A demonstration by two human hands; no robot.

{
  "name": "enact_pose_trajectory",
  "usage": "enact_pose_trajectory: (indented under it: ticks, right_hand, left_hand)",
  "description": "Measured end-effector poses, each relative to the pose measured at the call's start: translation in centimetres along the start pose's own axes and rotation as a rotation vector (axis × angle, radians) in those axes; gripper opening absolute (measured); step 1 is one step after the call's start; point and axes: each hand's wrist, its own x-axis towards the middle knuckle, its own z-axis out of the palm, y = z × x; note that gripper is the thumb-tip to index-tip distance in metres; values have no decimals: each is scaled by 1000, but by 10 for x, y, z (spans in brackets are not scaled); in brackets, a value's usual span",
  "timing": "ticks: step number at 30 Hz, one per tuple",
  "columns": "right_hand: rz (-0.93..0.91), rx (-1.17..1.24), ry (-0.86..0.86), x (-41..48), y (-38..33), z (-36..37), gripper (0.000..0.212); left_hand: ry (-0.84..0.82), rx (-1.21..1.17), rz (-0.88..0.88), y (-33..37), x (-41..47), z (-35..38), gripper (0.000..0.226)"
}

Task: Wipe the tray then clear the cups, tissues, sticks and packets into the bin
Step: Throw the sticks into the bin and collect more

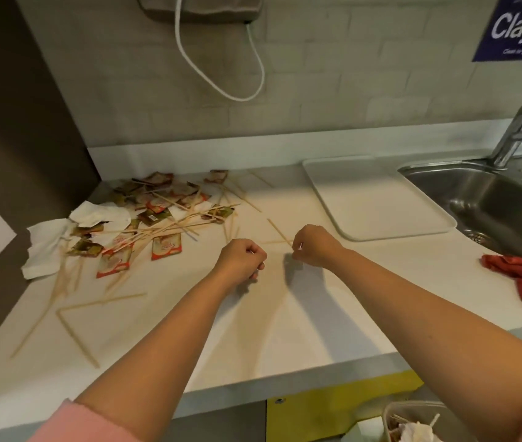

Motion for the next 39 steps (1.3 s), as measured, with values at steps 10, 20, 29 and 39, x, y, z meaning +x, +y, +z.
enact_pose_trajectory:
  ticks: [10,20,29,39]
  right_hand:
    - [44,-168,142,50,-14,24,25]
    - [65,-275,144,53,-19,23,27]
    - [191,-206,14,54,-20,34,32]
    - [271,45,-24,53,-17,29,32]
  left_hand:
    - [95,26,-30,-18,51,-36,13]
    - [242,373,54,-23,93,-35,12]
    - [262,598,-24,-26,104,-26,56]
    - [225,765,75,-27,109,-23,19]
